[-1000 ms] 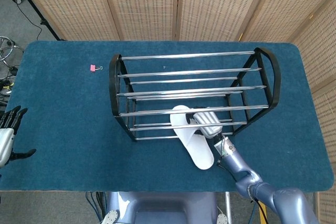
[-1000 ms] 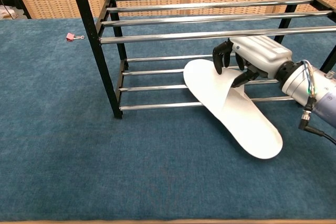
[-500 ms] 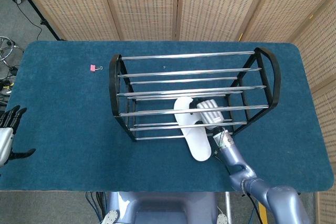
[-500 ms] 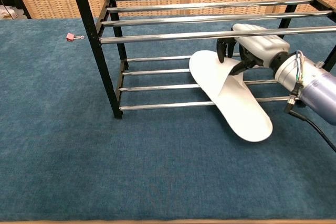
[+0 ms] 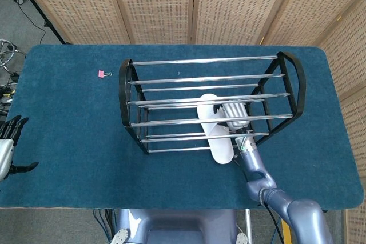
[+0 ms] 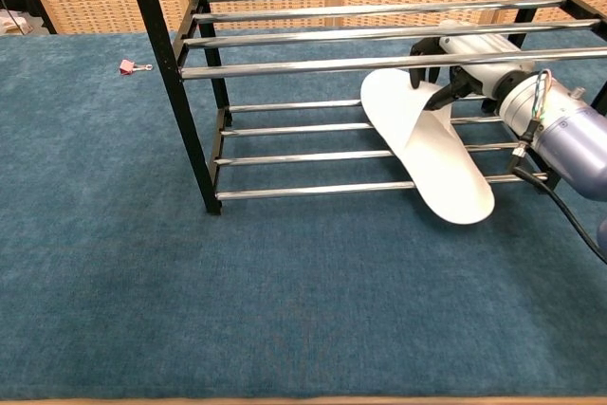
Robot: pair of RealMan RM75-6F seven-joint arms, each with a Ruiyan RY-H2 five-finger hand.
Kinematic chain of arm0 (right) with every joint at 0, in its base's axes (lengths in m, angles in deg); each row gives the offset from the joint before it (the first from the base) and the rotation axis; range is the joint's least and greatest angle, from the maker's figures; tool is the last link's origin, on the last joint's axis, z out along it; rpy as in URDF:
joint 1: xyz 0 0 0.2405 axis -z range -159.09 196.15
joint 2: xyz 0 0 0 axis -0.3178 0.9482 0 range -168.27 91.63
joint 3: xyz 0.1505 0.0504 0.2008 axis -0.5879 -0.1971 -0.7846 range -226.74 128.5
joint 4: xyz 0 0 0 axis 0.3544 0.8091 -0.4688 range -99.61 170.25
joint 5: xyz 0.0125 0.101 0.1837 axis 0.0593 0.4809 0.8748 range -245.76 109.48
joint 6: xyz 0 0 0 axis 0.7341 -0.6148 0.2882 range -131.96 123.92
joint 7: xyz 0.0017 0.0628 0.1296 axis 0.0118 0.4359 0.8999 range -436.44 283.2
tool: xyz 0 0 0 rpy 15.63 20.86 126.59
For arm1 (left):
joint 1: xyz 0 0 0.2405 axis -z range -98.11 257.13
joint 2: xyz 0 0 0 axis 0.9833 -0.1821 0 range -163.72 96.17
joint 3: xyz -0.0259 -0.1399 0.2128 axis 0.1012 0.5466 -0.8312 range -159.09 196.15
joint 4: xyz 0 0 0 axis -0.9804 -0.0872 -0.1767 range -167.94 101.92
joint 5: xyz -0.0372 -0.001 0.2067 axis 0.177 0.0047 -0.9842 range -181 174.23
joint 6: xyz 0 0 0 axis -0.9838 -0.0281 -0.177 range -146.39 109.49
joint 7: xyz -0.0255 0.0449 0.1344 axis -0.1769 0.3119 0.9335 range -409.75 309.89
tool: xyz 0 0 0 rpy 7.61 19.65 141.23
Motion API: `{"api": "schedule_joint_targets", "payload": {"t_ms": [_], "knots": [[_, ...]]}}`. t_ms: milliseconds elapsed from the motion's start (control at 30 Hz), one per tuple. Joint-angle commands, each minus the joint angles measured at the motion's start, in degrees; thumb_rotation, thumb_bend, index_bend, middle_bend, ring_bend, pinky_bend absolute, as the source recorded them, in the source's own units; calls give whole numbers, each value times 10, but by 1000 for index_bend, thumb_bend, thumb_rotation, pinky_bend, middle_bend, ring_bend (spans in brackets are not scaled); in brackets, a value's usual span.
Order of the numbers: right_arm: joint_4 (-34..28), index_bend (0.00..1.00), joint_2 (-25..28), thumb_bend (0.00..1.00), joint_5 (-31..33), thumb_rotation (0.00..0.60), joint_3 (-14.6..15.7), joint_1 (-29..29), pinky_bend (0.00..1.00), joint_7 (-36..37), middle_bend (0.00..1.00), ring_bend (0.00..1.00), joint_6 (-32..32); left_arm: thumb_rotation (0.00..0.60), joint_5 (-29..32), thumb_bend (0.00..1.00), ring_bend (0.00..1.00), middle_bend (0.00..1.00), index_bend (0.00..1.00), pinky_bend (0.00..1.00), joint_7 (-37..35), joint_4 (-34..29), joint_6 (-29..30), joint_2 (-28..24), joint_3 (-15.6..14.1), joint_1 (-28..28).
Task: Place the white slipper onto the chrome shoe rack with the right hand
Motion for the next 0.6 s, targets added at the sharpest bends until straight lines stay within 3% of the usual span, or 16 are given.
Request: {"api": "schedule_joint_targets", "payload": {"t_ms": [33,167,233,333,400,500,600], "knots": [[1,611,-2,363,5,600,-4,-2,617,-2,551,498,0,600,0,0,0,0,0,0,-1,-1,0,-1,0,0],[2,595,-6,363,20,600,-18,-9,615,-5,543,494,8,600,1,0,0,0,0,0,-2,-2,1,-1,0,-1],[-9,510,1,363,23,600,-13,-11,583,6,476,439,36,600,0,0,0,0,0,0,-6,-3,2,-3,0,-2],[-43,241,25,267,28,600,-5,-8,435,23,241,223,81,600,0,0,0,0,0,0,-8,-3,1,-4,0,-2],[-60,101,34,133,34,600,-6,-6,316,15,109,86,87,600,-1,0,0,0,0,0,-9,-3,0,-5,-1,-2],[-91,62,47,108,43,600,-9,-1,241,-5,47,9,93,600,-3,0,0,0,0,0,-11,-3,2,-6,0,-3],[-122,64,61,108,45,600,-7,5,229,-27,33,0,86,600,-4,0,0,0,0,0,-12,-4,2,-7,-1,-3]]}}
